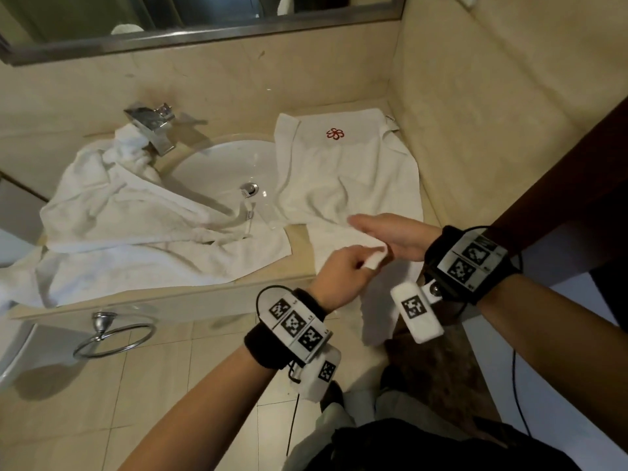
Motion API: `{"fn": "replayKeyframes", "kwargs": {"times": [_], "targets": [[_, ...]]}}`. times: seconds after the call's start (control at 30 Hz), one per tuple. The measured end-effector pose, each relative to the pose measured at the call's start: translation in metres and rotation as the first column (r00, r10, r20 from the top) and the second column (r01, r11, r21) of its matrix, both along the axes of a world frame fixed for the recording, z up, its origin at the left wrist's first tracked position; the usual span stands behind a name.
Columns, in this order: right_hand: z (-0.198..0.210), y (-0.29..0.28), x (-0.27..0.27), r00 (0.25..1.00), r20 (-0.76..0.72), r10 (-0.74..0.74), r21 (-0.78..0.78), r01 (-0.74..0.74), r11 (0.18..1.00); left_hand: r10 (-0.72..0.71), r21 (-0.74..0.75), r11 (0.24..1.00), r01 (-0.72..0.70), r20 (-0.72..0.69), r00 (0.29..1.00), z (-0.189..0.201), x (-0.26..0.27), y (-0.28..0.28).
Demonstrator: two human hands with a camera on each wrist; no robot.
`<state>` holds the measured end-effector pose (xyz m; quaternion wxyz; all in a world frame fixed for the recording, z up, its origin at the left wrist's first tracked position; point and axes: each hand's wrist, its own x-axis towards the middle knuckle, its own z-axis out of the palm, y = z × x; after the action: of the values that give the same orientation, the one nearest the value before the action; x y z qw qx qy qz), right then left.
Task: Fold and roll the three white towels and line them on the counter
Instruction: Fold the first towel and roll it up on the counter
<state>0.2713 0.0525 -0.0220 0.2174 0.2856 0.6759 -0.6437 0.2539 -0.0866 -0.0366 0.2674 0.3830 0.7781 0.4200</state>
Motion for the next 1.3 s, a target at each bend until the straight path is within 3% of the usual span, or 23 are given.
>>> {"fn": "replayKeyframes", "kwargs": {"times": [0.1, 0.17, 0.23, 0.27, 0.33, 0.43, 0.53, 0.67, 0.73, 0.77, 0.8, 0.83, 0.93, 1.0, 1.07, 1.17, 1.23, 1.3], "targets": [[0.001, 0.003, -0.001, 0.998, -0.04, 0.055, 0.291, -0.041, 0.956, -0.197, -0.118, 0.973, 0.199, 0.034, 0.98, -0.002, -0.004, 0.007], [-0.002, 0.007, 0.0, 0.998, -0.059, 0.008, 0.359, 0.014, 0.933, -0.326, -0.264, 0.895, 0.36, 0.164, 0.931, -0.003, -0.018, 0.005], [-0.004, 0.008, 0.003, 0.998, -0.065, 0.014, 0.376, 0.011, 0.927, -0.253, -0.438, 0.806, 0.398, 0.353, 0.901, -0.007, -0.038, 0.001], [-0.005, 0.008, 0.004, 0.997, -0.066, 0.04, 0.385, -0.011, 0.923, -0.128, -0.49, 0.802, 0.342, 0.418, 0.9, -0.009, -0.049, -0.001], [-0.003, 0.003, 0.007, 0.989, -0.082, 0.12, 0.407, -0.077, 0.91, 0.188, -0.498, 0.861, 0.097, 0.491, 0.85, -0.019, -0.074, -0.004], [0.005, -0.004, 0.008, 0.975, -0.136, 0.178, 0.392, -0.112, 0.913, 0.522, -0.445, 0.849, -0.284, 0.625, 0.581, -0.035, -0.111, -0.004], [0.01, -0.004, 0.004, 0.969, -0.148, 0.199, 0.366, -0.134, 0.921, 0.546, -0.402, 0.815, -0.417, 0.774, 0.32, -0.044, -0.132, 0.003], [0.01, 0.009, -0.001, 0.977, -0.117, 0.18, 0.317, -0.135, 0.939, 0.595, -0.378, 0.737, -0.561, 0.757, 0.271, -0.053, -0.152, 0.025], [0.004, 0.021, -0.003, 0.981, -0.051, 0.185, 0.342, -0.157, 0.926, 0.639, -0.37, 0.727, -0.579, 0.673, 0.372, -0.062, -0.162, 0.038], [0.001, 0.027, -0.004, 0.979, -0.008, 0.202, 0.365, -0.185, 0.913, 0.663, -0.378, 0.707, -0.598, 0.65, 0.372, -0.061, -0.165, 0.043], [-0.003, 0.034, -0.005, 0.974, 0.047, 0.222, 0.386, -0.223, 0.895, 0.661, -0.349, 0.722, -0.597, 0.602, 0.448, -0.065, -0.168, 0.048], [-0.006, 0.042, -0.007, 0.964, 0.101, 0.244, 0.404, -0.264, 0.876, 0.657, -0.347, 0.733, -0.586, 0.587, 0.474, -0.069, -0.168, 0.055], [-0.018, 0.058, -0.008, 0.947, 0.207, 0.247, 0.443, -0.316, 0.839, 0.758, -0.43, 0.612, -0.663, 0.558, 0.338, -0.062, -0.179, 0.066], [-0.027, 0.069, -0.009, 0.95, 0.224, 0.216, 0.495, -0.302, 0.815, 0.755, -0.398, 0.607, -0.688, 0.558, 0.344, -0.053, -0.188, 0.08], [-0.037, 0.077, -0.008, 0.944, 0.26, 0.201, 0.557, -0.317, 0.767, 0.712, -0.225, 0.659, -0.717, 0.493, 0.5, -0.041, -0.186, 0.1], [-0.058, 0.083, -0.006, 0.927, 0.346, 0.147, 0.572, -0.332, 0.75, 0.531, -0.045, 0.839, -0.542, 0.283, 0.798, -0.019, -0.171, 0.145], [-0.071, 0.088, 0.0, 0.903, 0.408, 0.131, 0.586, -0.369, 0.722, 0.357, -0.041, 0.933, -0.356, 0.192, 0.914, -0.013, -0.159, 0.174], [-0.082, 0.098, 0.0, 0.891, 0.447, 0.072, 0.613, -0.364, 0.701, 0.226, -0.091, 0.972, -0.216, 0.119, 0.967, -0.015, -0.155, 0.202]]}}
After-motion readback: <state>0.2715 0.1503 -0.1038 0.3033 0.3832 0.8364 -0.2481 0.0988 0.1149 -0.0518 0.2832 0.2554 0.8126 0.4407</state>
